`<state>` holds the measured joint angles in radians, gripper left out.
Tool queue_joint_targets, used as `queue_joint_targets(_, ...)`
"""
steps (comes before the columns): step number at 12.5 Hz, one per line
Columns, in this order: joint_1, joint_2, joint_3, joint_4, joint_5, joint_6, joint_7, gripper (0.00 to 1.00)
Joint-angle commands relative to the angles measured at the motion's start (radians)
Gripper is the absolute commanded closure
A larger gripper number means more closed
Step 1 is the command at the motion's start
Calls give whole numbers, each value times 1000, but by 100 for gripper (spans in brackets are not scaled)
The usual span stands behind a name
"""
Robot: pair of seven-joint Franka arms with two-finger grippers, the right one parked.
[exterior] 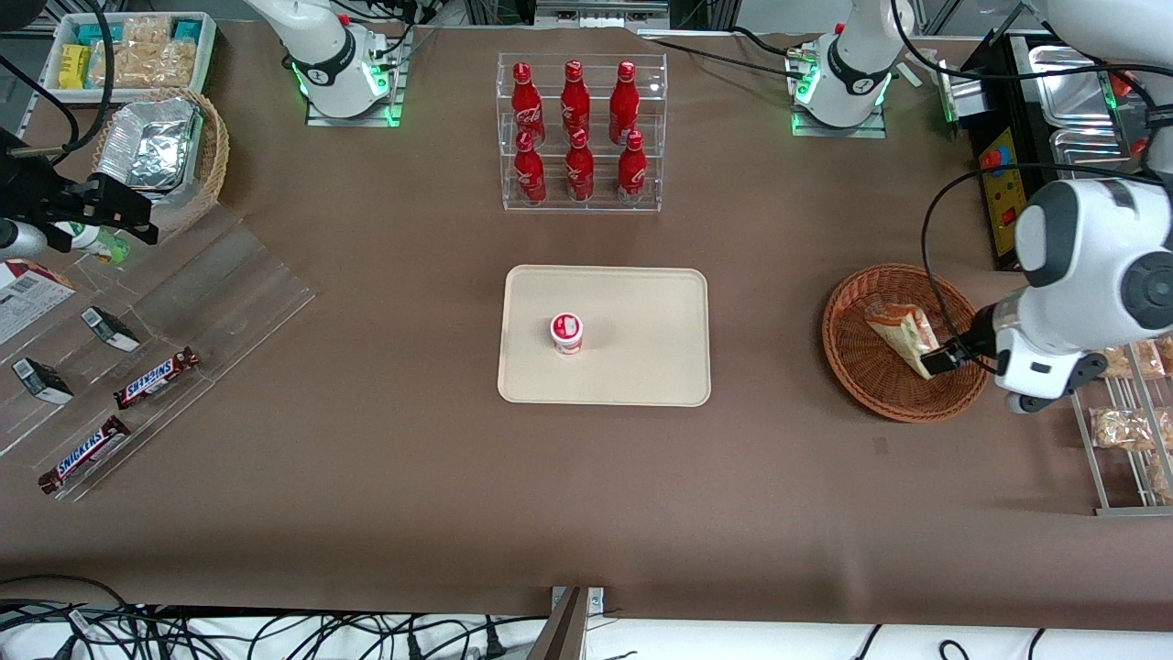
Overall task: Place sandwich from basket to tray
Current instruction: 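Move the left gripper over the wrapped sandwich in the wicker basket, then lower the left gripper and close it on the sandwich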
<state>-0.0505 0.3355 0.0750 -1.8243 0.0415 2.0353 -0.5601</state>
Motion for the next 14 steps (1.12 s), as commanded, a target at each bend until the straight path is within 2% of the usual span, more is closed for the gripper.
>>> queue_joint_targets(1, -9, -102, -15, -199, 99, 141, -119, 0)
queue_joint_targets(3, -9, -113, -23, -259, 205, 198, -229, 0)
queue_joint_targets(4, -9, -112, -24, -271, 227, 219, -262, 0)
queue_joint_targets(6, -11, -112, -23, -337, 228, 307, -319, 0)
queue_joint_targets(8, -11, -110, -24, -395, 273, 379, -380, 0)
queue_joint_targets(11, -11, -93, -29, -403, 345, 388, -466, 0)
queue_joint_targets(14, -12, -87, -35, -405, 350, 387, -504, 0)
